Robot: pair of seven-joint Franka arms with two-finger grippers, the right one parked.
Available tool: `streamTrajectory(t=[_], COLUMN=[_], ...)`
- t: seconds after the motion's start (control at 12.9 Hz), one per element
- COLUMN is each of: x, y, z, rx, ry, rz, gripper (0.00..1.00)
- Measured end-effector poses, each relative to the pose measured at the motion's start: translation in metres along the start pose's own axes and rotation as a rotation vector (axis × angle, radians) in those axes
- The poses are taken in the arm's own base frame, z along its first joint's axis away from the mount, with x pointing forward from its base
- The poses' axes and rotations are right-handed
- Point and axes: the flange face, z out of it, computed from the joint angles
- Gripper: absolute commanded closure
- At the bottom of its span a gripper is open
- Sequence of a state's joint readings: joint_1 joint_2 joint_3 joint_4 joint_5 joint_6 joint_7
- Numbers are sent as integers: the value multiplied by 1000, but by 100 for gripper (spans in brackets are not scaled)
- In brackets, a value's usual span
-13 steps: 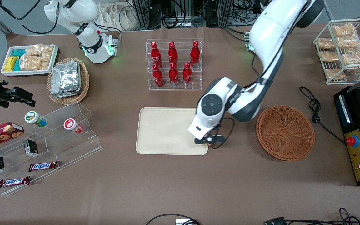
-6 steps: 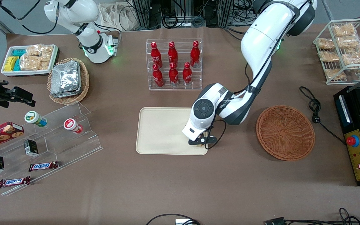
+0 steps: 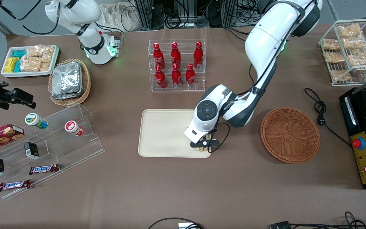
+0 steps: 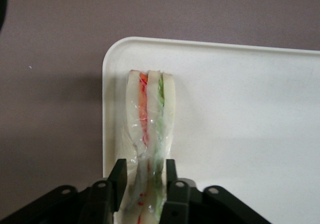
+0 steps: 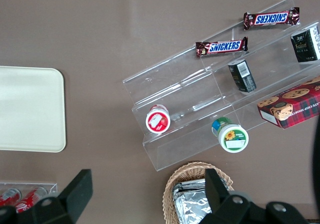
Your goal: Place sandwich from basket to tray
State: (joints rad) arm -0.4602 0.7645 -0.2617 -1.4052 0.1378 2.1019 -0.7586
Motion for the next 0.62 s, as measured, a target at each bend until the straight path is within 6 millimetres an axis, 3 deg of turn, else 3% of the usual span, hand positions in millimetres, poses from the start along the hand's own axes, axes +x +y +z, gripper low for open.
streamTrajectory(t=[0.23,0.39,0.62], x=[3,1,-21], y=[2,-2,-29], z=[-15,-42,-83], rx=[-15,-7,38], ry=[21,33,36], rz=[6,8,1], gripper=[0,0,0])
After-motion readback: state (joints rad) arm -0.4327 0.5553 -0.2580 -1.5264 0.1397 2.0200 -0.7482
